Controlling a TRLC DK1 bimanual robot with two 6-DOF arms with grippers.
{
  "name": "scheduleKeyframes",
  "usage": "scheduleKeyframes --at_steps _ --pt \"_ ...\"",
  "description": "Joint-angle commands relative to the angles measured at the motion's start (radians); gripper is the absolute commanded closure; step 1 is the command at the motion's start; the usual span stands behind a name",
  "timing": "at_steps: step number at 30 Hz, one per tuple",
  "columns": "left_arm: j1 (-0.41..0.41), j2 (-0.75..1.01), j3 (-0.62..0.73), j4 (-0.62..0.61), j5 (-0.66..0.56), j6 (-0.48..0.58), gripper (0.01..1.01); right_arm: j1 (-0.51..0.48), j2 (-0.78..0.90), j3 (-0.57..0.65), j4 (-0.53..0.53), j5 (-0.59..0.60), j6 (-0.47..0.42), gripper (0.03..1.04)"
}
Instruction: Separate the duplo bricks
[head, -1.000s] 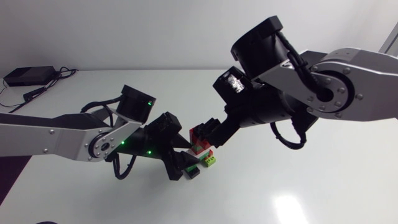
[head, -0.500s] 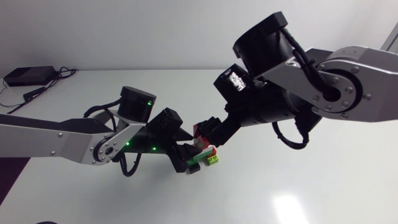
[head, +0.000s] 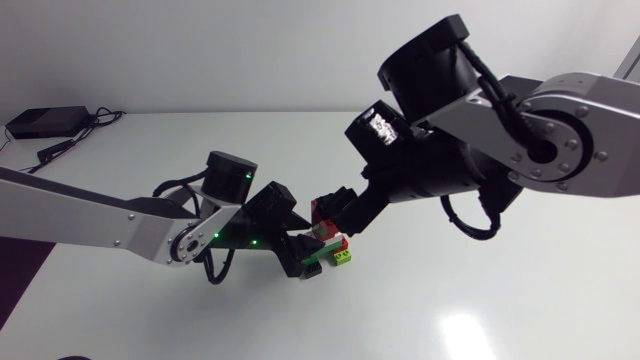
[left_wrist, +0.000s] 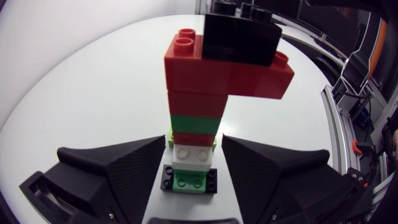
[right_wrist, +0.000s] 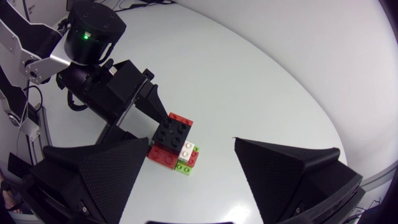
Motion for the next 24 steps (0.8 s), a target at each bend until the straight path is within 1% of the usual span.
scheduleKeyframes --at_steps 1,2,5,6,7,8,9,18,20,24 --pt "0.008 0.023 0.02 0.013 0.015 0.003 0.395 -0.003 -0.013 -0.028 -0.013 -0.008 -0.019 0.07" --pt "0.006 0.023 0.021 0.015 0.017 0.003 0.397 -0.005 -0.013 -0.028 -0.012 -0.009 -0.019 0.07" --pt "0.008 0.025 0.02 0.026 0.027 0.005 0.469 -0.006 -0.009 -0.025 -0.01 -0.012 -0.019 0.07" --pt "0.006 0.028 0.021 0.03 0.034 0.005 0.516 -0.006 -0.007 -0.025 -0.01 -0.011 -0.019 0.07" --pt "0.008 0.031 0.021 0.036 0.035 0.005 0.603 -0.006 -0.004 -0.025 -0.009 -0.012 -0.019 0.07" --pt "0.006 0.035 0.023 0.044 0.035 0.003 0.725 -0.006 -0.003 -0.025 -0.009 -0.012 -0.021 0.07" --pt "0.006 0.04 0.021 0.053 0.035 0.005 0.757 -0.006 0.0 -0.025 -0.007 -0.012 -0.021 0.07" --pt "-0.029 0.103 0.009 0.107 0.035 0.028 0.816 -0.008 0.003 -0.026 -0.004 -0.012 -0.021 0.07" --pt "-0.029 0.1 0.014 0.107 0.034 0.032 0.818 -0.008 0.003 -0.023 -0.004 -0.012 -0.021 0.07" --pt "-0.027 0.078 0.026 0.083 -0.008 0.035 0.82 -0.011 0.007 -0.003 -0.012 -0.02 -0.019 0.07"
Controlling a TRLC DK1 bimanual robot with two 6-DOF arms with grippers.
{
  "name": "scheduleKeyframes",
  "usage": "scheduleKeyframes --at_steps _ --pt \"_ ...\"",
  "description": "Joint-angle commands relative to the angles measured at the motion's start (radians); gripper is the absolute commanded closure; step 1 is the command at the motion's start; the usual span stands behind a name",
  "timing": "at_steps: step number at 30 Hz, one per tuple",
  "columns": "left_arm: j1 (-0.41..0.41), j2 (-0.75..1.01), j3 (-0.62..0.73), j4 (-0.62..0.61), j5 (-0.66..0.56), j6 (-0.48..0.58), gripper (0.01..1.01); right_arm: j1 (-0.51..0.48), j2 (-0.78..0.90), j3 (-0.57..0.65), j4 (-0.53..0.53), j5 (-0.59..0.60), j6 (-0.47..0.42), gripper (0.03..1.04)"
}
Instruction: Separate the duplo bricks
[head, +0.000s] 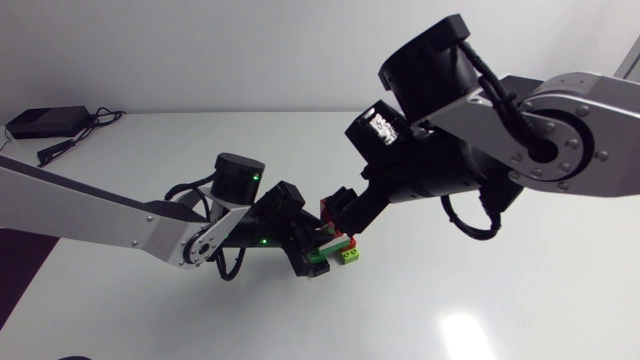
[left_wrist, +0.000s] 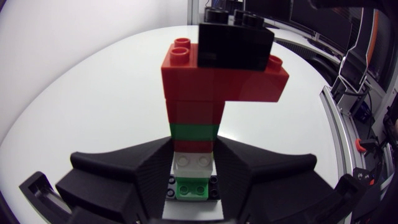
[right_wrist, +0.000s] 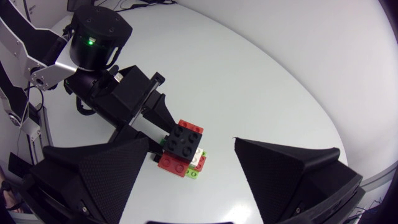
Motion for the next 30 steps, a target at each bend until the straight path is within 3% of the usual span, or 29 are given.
scheduleKeyframes --at_steps 1,17,22,30 --pt "-0.007 0.013 0.015 -0.05 -0.035 0.023 0.82 -0.008 0.01 0.001 -0.011 -0.011 -0.017 0.07" --pt "0.014 -0.275 0.124 -0.366 -0.124 0.096 0.82 -0.028 -0.023 0.172 -0.12 -0.017 0.021 0.07" --pt "0.0 -0.269 0.215 -0.472 -0.195 0.138 0.82 -0.079 -0.007 0.258 -0.186 -0.1 0.073 0.07" --pt "-0.043 -0.219 0.296 -0.584 -0.252 0.167 0.82 -0.125 0.045 0.334 -0.234 -0.129 0.11 0.1"
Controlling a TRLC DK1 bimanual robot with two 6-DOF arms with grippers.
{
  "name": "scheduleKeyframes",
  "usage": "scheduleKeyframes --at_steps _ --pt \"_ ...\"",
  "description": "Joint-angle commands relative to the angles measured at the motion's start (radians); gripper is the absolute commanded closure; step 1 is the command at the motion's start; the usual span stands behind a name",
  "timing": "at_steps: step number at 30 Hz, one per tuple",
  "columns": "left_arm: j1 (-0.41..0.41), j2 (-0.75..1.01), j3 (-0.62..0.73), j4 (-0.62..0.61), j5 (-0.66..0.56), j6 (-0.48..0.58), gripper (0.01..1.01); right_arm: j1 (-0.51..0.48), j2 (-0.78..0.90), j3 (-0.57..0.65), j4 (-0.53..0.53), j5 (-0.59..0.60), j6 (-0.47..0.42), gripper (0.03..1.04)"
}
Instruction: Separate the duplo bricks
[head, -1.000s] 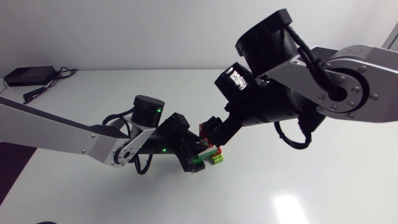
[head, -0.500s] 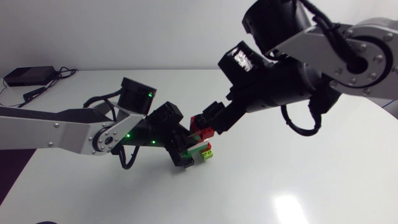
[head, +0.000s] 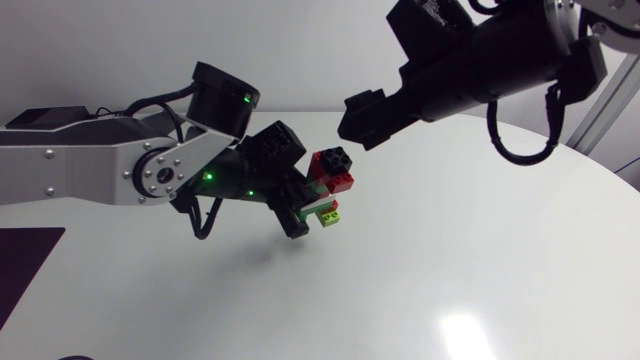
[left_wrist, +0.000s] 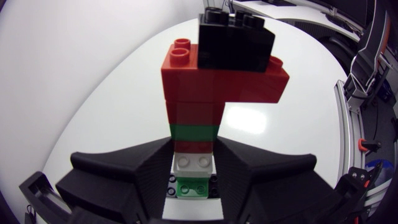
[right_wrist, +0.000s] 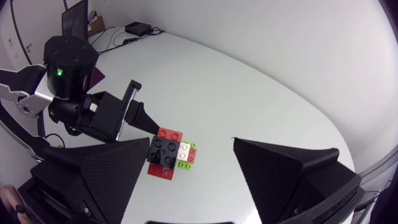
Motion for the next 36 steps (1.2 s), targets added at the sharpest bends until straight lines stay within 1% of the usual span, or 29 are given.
scheduleKeyframes --at_steps 1,5,12,17,28,36 --pt "-0.012 0.032 0.049 -0.021 -0.005 0.027 0.82 -0.007 0.039 0.018 -0.025 -0.011 0.027 0.1" --pt "-0.014 0.05 0.067 -0.033 -0.011 0.024 0.82 -0.018 0.076 0.025 -0.032 -0.048 0.045 0.1" --pt "-0.011 0.072 0.093 -0.039 -0.013 0.021 0.82 -0.024 0.117 0.02 -0.032 -0.075 0.062 0.1" --pt "-0.011 0.079 0.112 -0.044 -0.022 0.021 0.818 -0.024 0.128 0.018 -0.032 -0.095 0.067 0.13" --pt "-0.015 0.101 0.138 -0.051 -0.028 0.022 0.818 -0.016 0.151 -0.008 -0.023 -0.101 0.073 0.13" --pt "-0.032 0.101 0.164 -0.065 -0.029 0.019 0.818 -0.01 0.175 -0.028 -0.003 -0.101 0.073 0.15"
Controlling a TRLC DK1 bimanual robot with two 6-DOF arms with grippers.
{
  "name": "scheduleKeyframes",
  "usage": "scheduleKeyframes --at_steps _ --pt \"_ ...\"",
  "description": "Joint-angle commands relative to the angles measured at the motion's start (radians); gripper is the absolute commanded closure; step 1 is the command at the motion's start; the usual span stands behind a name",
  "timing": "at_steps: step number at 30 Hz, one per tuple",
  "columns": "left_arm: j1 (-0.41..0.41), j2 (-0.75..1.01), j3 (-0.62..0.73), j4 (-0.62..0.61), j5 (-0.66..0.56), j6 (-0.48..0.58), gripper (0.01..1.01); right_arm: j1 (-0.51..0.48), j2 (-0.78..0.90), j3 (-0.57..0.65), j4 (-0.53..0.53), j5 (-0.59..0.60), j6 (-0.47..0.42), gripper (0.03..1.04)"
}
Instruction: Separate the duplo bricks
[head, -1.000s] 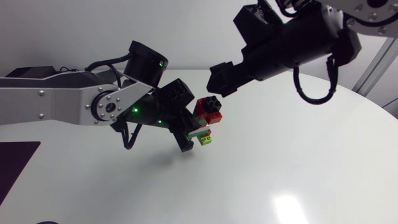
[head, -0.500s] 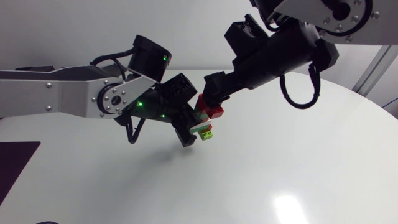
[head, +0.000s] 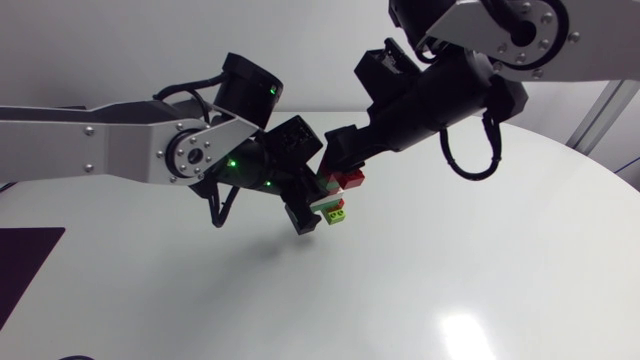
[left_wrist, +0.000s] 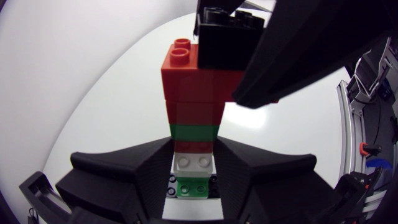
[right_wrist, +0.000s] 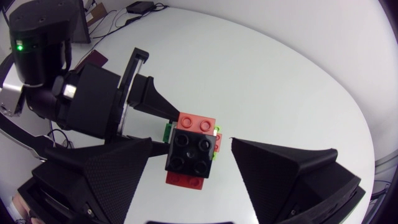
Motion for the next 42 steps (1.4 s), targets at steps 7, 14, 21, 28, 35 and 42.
scheduleKeyframes --at_steps 7,14,21,28,35,42 --pt "-0.014 0.011 0.039 -0.001 -0.003 0.018 0.818 0.011 0.038 -0.027 0.013 -0.003 0.021 0.18" --pt "-0.011 0.012 0.033 -0.001 -0.007 0.021 0.818 0.011 0.013 -0.066 0.035 -0.002 0.021 0.31" --pt "-0.013 0.015 0.017 0.002 -0.011 0.024 0.818 0.007 -0.008 -0.078 0.049 0.015 0.022 0.36" --pt "-0.011 0.015 -0.003 0.005 -0.011 0.024 0.818 0.007 -0.025 -0.084 0.059 0.026 0.024 0.43" --pt "-0.011 0.006 -0.024 0.016 -0.011 0.024 0.818 0.007 -0.053 -0.109 0.095 0.029 0.028 0.6" --pt "-0.014 -0.003 -0.049 0.028 -0.011 0.024 0.818 0.004 -0.074 -0.122 0.107 0.011 0.041 0.69"
